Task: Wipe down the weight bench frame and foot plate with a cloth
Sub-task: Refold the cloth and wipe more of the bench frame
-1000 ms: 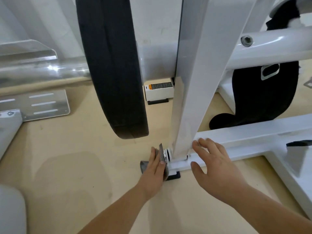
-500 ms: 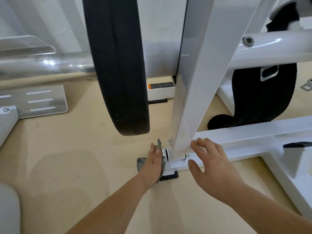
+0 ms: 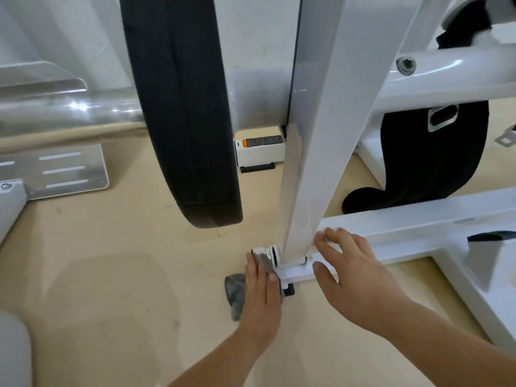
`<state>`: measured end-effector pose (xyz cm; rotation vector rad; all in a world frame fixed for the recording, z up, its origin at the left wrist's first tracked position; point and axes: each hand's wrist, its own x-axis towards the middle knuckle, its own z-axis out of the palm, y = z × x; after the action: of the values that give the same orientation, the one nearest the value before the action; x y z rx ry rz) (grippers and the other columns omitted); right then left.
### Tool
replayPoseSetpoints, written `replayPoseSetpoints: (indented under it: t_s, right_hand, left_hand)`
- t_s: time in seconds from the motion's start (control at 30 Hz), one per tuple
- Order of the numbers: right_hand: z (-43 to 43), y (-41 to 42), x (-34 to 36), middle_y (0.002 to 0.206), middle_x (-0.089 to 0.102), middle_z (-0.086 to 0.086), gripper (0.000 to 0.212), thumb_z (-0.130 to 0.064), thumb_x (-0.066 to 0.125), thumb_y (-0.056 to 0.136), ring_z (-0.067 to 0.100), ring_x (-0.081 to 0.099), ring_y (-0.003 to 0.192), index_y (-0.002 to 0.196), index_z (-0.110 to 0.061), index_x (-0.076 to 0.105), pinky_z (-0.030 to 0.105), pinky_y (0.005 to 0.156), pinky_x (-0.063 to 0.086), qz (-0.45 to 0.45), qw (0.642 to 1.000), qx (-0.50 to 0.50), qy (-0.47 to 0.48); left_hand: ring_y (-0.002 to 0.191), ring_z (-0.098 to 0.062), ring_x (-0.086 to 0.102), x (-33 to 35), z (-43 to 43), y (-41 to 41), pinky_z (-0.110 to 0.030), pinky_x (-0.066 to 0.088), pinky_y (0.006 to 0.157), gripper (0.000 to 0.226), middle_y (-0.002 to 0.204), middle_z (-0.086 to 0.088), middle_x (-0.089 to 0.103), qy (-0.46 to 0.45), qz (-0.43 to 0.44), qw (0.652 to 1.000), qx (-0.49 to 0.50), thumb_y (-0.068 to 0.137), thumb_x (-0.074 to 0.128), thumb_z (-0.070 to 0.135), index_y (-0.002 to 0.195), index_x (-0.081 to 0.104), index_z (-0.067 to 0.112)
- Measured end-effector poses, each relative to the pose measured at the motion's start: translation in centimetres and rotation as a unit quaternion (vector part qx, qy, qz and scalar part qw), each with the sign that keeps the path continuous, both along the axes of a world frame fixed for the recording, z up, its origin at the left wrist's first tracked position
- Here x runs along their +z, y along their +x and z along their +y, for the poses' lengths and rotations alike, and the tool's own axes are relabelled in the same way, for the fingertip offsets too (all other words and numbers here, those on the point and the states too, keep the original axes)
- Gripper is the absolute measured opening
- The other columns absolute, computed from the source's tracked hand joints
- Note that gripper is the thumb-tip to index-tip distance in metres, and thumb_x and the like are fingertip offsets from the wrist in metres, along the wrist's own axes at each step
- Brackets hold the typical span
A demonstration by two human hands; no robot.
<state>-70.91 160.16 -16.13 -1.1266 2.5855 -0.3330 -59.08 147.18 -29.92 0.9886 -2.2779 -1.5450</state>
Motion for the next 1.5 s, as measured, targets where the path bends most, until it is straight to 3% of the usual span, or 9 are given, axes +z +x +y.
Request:
replayPoseSetpoints:
  t_s: [0.4,0.6,0.73,0.8,0.9,1.0,1.2,1.37,1.5]
  right_hand:
    - [0.1,-0.4,0.7,0.167,0.009,-0.016,0.055,-0.050,0.023,0.107,0.009,-0.001,0.154,0.161,-0.038,0.017,0.028,0.125,0.009,0.000,0.999,0.012,0.048]
    - [0.5,-0.6,0.7,0.166,0.013,-0.021,0.054,-0.048,0.028,0.108,-0.001,-0.002,0.153,0.160,-0.035,0.027,0.017,0.120,0.003,-0.100,0.995,-0.016,-0.023]
    - [2.6,0.6,0.6,0.135,0.055,-0.021,0.027,-0.042,0.045,0.105,-0.012,0.053,0.109,0.126,-0.041,0.062,-0.001,0.091,0.033,-0.105,0.981,-0.106,-0.126]
    - [3.9,1.6,1.2,0.123,0.062,-0.019,0.022,-0.057,0.047,0.100,-0.004,0.061,0.098,0.118,-0.053,0.061,0.016,0.083,0.050,-0.268,0.944,-0.163,-0.102]
    - [4.4,2.7,2.8,0.119,0.072,-0.002,0.030,-0.073,0.045,0.094,0.024,0.072,0.100,0.117,-0.064,0.062,0.044,0.076,0.062,-0.569,0.780,-0.240,-0.104]
    - [4.2,2.1,3.4,0.109,0.074,0.015,0.025,-0.050,0.054,0.102,0.031,0.072,0.091,0.110,-0.036,0.073,0.052,0.081,0.062,-0.556,0.731,-0.294,-0.265]
    - [5.3,-1.2,3.0,0.082,0.071,-0.011,0.012,-0.036,0.058,0.100,0.006,0.066,0.080,0.093,-0.033,0.068,0.022,0.068,0.050,-0.110,0.911,-0.272,-0.289]
    - [1.9,-2.7,1.7,0.135,0.056,-0.012,0.034,-0.042,0.043,0.105,0.008,0.054,0.120,0.134,-0.033,0.056,0.028,0.098,0.049,0.020,0.974,-0.067,-0.214]
    - [0.6,-3.7,-0.7,0.167,0.024,-0.011,0.055,-0.052,0.014,0.107,0.012,0.012,0.155,0.155,-0.038,0.037,0.036,0.127,0.011,0.022,0.997,0.066,-0.042]
  left_hand:
    - [0.158,-0.019,-0.013,-0.2,3.0,0.4,-0.028,-0.001,0.127,0.078,0.167,0.009,-0.024,-0.043,-0.092,0.994,-0.050,0.110,0.041,0.030,0.153,-0.024,0.029]
    - [0.124,0.016,0.047,3.1,5.8,0.9,-0.013,0.036,0.106,0.038,0.140,0.020,0.056,0.066,-0.015,0.997,-0.021,0.108,0.045,0.035,0.145,0.047,0.039]
    - [0.108,-0.003,0.058,7.8,5.3,0.4,-0.030,0.046,0.100,0.027,0.112,0.009,0.056,0.082,-0.030,0.995,0.056,0.103,0.047,0.052,0.111,0.067,0.037]
    - [0.101,-0.009,0.066,10.0,5.8,-0.2,-0.036,0.053,0.097,0.032,0.107,0.005,0.064,0.140,-0.023,0.988,0.064,0.100,0.049,0.060,0.103,0.071,0.036]
    - [0.090,-0.006,0.073,13.5,7.1,-1.6,-0.032,0.059,0.085,0.024,0.096,0.010,0.077,0.256,-0.012,0.966,0.025,0.105,0.049,0.048,0.103,0.072,0.040]
    - [0.112,-0.019,0.072,14.7,7.4,-2.3,-0.039,0.055,0.098,0.033,0.116,-0.001,0.077,0.397,0.056,0.914,-0.060,0.111,0.042,0.025,0.123,0.072,0.033]
    - [0.101,-0.013,0.074,13.9,5.9,-3.2,-0.038,0.056,0.097,0.026,0.103,0.006,0.080,0.301,0.072,0.949,0.052,0.102,0.056,0.010,0.114,0.076,0.023]
    - [0.087,-0.017,0.075,13.0,5.5,-3.3,-0.040,0.058,0.086,0.017,0.095,0.004,0.079,0.279,0.042,0.947,0.154,0.097,0.065,0.012,0.104,0.076,0.021]
    - [0.087,-0.013,0.074,12.9,4.5,-2.3,-0.039,0.059,0.087,0.019,0.102,0.006,0.075,0.232,-0.023,0.967,0.099,0.100,0.059,0.020,0.107,0.073,0.030]
